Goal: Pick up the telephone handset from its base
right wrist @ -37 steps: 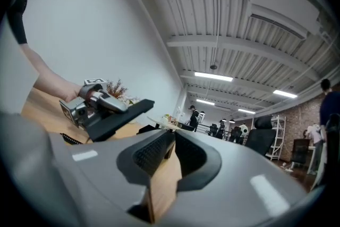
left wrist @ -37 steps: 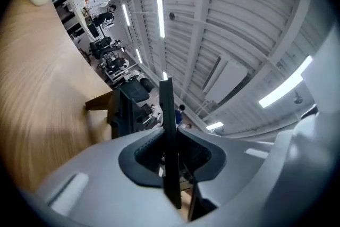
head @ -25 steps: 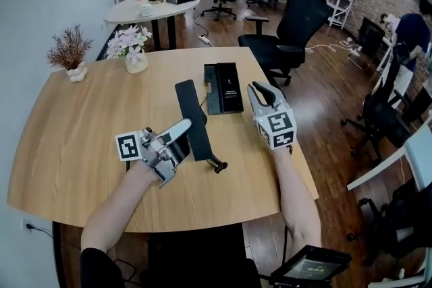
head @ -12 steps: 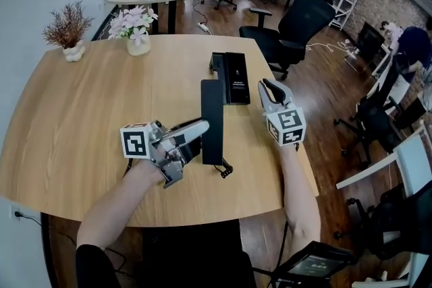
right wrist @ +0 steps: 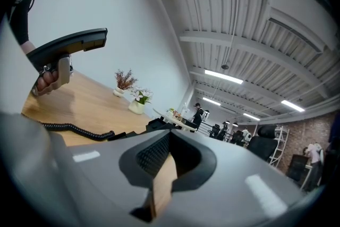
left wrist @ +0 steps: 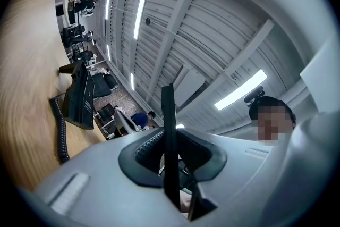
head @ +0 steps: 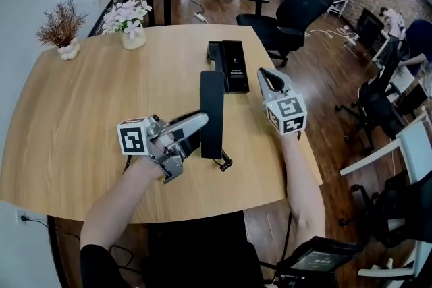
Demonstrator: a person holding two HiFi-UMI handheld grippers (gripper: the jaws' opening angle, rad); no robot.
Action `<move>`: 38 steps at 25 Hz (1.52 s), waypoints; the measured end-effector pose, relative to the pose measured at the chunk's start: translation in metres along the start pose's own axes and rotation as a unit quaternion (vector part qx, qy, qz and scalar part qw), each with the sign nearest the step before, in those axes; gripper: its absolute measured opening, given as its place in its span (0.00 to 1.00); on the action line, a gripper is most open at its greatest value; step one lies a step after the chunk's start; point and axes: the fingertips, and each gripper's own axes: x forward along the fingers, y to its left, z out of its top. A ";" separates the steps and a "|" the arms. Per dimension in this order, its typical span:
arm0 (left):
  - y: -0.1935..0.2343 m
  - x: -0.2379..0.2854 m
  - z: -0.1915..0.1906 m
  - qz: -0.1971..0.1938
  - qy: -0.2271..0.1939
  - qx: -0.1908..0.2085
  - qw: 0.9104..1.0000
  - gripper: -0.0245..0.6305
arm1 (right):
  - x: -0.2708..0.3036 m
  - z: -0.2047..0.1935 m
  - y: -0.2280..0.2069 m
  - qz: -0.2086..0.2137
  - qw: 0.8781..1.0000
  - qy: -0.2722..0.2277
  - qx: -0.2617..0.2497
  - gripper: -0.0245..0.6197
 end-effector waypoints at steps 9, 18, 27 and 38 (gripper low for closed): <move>-0.005 0.001 -0.001 -0.008 -0.002 -0.007 1.000 0.15 | 0.004 -0.001 -0.004 -0.001 1.000 -0.002 0.000 0.04; -0.004 0.003 -0.004 -0.025 -0.001 -0.017 1.000 0.15 | 0.009 -0.001 0.001 0.001 1.000 0.004 0.000 0.04; -0.003 0.002 -0.006 -0.026 0.001 -0.020 0.999 0.15 | 0.008 -0.003 0.004 0.003 1.000 0.008 0.004 0.04; -0.003 0.006 -0.007 -0.026 0.002 -0.019 0.999 0.15 | 0.008 -0.001 0.002 0.006 1.000 0.006 0.003 0.04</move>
